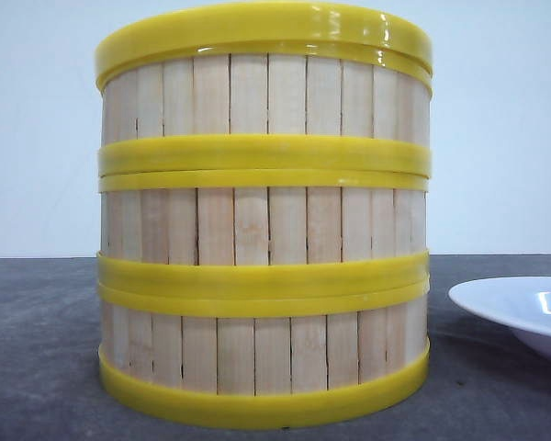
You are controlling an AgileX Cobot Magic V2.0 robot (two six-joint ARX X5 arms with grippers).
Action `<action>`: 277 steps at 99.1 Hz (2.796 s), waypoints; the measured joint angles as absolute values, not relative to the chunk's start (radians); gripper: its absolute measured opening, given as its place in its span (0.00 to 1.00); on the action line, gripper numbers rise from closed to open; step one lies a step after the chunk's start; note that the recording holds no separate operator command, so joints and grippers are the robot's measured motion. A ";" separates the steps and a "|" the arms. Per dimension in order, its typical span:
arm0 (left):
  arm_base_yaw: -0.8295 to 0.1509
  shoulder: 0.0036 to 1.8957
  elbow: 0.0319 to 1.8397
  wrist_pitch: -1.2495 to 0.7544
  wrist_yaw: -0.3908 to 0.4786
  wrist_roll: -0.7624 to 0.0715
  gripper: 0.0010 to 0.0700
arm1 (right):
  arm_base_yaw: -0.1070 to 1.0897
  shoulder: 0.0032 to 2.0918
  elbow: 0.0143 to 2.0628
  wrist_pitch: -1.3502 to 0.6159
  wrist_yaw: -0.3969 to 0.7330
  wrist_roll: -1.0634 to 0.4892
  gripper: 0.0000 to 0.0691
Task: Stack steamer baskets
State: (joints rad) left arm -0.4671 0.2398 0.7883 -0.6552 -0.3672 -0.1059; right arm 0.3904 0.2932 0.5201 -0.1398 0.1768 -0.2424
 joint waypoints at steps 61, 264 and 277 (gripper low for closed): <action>-0.467 0.239 0.788 -0.656 -0.367 -0.108 0.02 | 0.234 0.004 0.014 0.098 0.012 -0.027 0.02; -0.096 0.004 0.033 -0.085 -0.106 -0.196 0.02 | 0.234 0.004 0.014 0.123 0.025 -0.022 0.02; -0.096 0.004 0.033 -0.085 -0.106 -0.196 0.02 | 0.234 0.004 0.014 0.123 0.025 -0.022 0.02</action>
State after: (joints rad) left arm -0.0963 0.0040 0.0326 -0.0849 -0.1059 -0.1955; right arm 0.2337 0.0044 0.0143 0.1234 0.0254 -0.0219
